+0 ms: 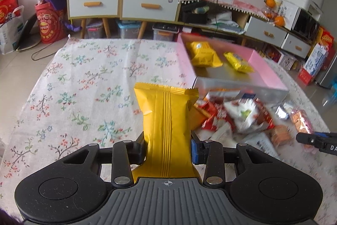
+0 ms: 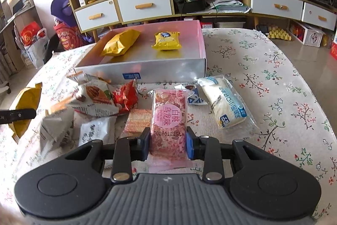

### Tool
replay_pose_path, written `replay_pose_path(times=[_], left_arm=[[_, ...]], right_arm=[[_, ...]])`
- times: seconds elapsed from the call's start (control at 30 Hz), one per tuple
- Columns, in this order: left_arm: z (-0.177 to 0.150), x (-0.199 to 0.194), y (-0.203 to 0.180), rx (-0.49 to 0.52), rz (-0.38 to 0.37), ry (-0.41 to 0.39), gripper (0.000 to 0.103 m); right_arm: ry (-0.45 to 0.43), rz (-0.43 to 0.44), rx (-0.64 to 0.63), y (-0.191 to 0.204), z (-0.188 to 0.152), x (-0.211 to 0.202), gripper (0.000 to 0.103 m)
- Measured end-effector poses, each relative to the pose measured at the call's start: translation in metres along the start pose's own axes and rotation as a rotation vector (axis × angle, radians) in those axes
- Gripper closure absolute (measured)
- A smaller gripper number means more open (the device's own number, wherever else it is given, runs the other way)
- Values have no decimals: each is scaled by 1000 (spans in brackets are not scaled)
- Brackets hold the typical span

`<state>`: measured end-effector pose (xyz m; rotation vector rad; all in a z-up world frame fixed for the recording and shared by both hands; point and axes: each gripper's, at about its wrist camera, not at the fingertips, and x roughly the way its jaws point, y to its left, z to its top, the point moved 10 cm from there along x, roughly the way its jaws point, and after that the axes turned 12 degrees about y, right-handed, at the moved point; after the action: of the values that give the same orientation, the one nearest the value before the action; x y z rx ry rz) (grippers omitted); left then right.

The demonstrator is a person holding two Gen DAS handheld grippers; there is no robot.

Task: Organize snacks
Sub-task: 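Carry both packs into the pink box and open both grippers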

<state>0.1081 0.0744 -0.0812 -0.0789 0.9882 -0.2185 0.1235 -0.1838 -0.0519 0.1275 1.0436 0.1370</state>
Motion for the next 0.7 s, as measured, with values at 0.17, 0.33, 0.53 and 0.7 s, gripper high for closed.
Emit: replay_pose_path(times=[0.17,0.33,0.53,0.7], left_arm=[[23,-8,-21,-7,-34,-35,67],[47,-7,-49,-4,-74,-65,67],[78,15,-78,-3,-117,-54,67],[102,45,-103,27,-143,-35,67]], right_arm=[[-27,33,18,7,24,-12,73],[-73,40,11,16,60,-18,73],[-79,45,29,16,97,-2,73],[-40,47,111,-7,114,19,73]])
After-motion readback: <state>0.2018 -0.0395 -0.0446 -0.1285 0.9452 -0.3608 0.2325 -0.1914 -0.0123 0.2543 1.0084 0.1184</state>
